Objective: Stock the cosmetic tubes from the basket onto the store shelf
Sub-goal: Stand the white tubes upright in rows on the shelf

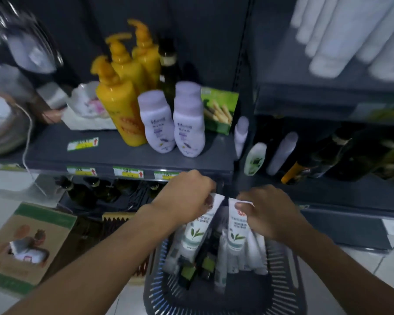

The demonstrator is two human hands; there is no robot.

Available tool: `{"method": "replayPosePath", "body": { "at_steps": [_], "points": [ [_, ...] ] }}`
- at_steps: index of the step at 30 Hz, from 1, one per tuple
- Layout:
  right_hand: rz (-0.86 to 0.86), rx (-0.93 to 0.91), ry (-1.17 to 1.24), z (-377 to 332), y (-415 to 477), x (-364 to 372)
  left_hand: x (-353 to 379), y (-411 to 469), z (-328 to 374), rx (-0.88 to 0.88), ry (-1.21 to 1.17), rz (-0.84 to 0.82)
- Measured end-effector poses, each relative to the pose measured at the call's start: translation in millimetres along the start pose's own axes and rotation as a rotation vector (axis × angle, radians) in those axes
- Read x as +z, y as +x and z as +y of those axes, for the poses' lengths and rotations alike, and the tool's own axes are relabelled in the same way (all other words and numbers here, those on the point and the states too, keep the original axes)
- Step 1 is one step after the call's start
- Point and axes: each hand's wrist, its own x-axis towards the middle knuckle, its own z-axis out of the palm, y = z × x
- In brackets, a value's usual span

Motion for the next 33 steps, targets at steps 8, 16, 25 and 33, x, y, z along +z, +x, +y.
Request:
{"method": "replayPosePath", "body": {
  "at_steps": [8, 16, 25, 33],
  "points": [
    [0.216, -0.040, -0.106, 5, -45, -146, -128, -8, 49, 0.128, 0.075, 0.127],
    [0.274, -0.053, -0.092, 7, -110, -279, -251, -22, 116, 0.212, 0.067, 0.245],
    [0.320, -0.046, -0.110, 66, -169, -397, -344, -4, 207, 0.273, -0.036, 0.325],
    [0.271, -0.116, -0.154, 168, -178, -464, -369, 74, 303, 0.367, -0.028, 0.359]
  ]
}}
